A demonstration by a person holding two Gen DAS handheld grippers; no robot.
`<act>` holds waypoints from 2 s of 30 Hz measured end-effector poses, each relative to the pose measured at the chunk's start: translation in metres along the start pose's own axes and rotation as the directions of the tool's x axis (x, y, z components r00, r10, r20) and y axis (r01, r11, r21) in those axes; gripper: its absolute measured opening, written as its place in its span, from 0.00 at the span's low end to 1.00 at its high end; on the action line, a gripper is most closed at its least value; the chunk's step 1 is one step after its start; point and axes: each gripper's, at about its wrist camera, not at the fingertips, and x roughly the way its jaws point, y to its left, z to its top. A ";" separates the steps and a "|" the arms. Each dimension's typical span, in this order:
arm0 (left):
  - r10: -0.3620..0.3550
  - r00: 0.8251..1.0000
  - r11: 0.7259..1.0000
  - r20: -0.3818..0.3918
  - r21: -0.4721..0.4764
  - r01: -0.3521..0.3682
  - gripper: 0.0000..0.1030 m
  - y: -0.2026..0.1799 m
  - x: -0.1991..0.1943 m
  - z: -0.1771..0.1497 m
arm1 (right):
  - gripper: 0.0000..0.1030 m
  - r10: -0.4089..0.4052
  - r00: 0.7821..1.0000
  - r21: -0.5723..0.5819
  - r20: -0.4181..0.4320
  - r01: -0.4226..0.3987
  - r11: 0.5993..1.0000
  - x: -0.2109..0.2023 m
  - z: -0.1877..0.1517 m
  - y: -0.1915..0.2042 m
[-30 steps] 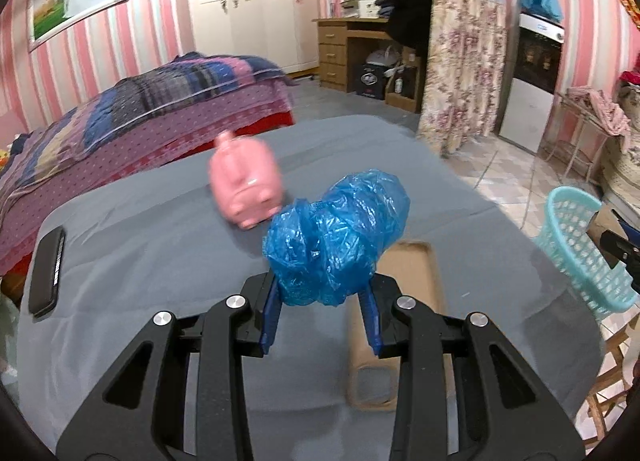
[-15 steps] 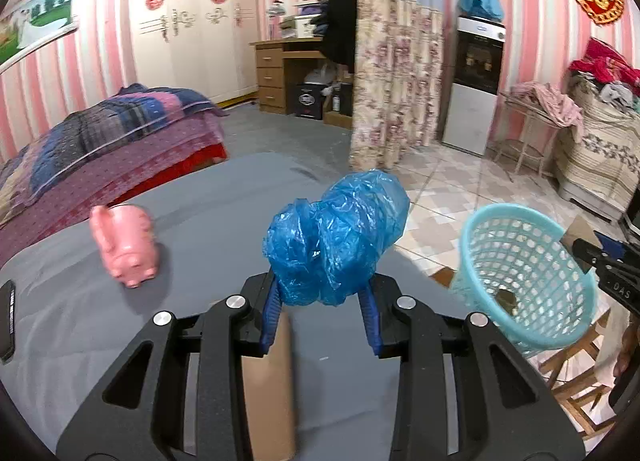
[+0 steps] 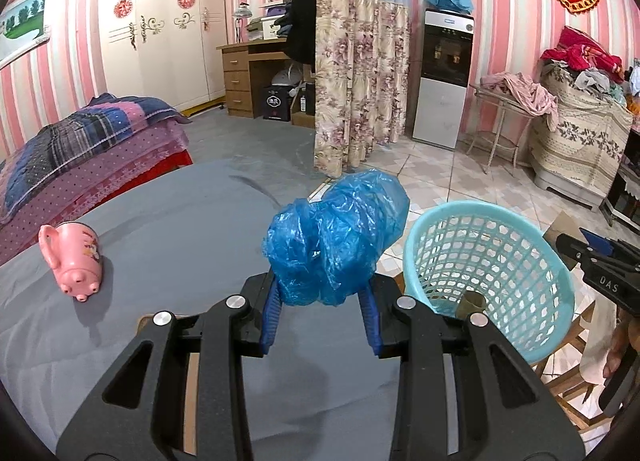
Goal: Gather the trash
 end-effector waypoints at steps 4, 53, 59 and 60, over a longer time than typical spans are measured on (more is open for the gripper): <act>-0.006 1.000 1.000 -0.001 0.015 0.006 0.32 -0.005 0.001 0.000 | 0.45 -0.011 1.000 0.007 -0.001 0.011 1.000 0.001 0.000 -0.006; 0.027 0.999 0.997 -0.020 0.067 -0.026 0.95 -0.019 0.047 0.013 | 0.46 -0.011 0.998 0.039 -0.056 0.013 0.999 0.036 -0.004 0.008; 0.040 0.999 0.999 -0.029 0.006 -0.039 0.95 0.008 0.032 0.007 | 0.68 -0.014 0.999 -0.009 -0.044 0.013 1.000 0.043 -0.010 0.028; 0.044 0.999 0.999 -0.030 -0.003 -0.044 0.95 0.013 0.029 0.006 | 0.74 -0.012 0.999 -0.010 -0.043 0.011 1.000 0.043 -0.010 0.032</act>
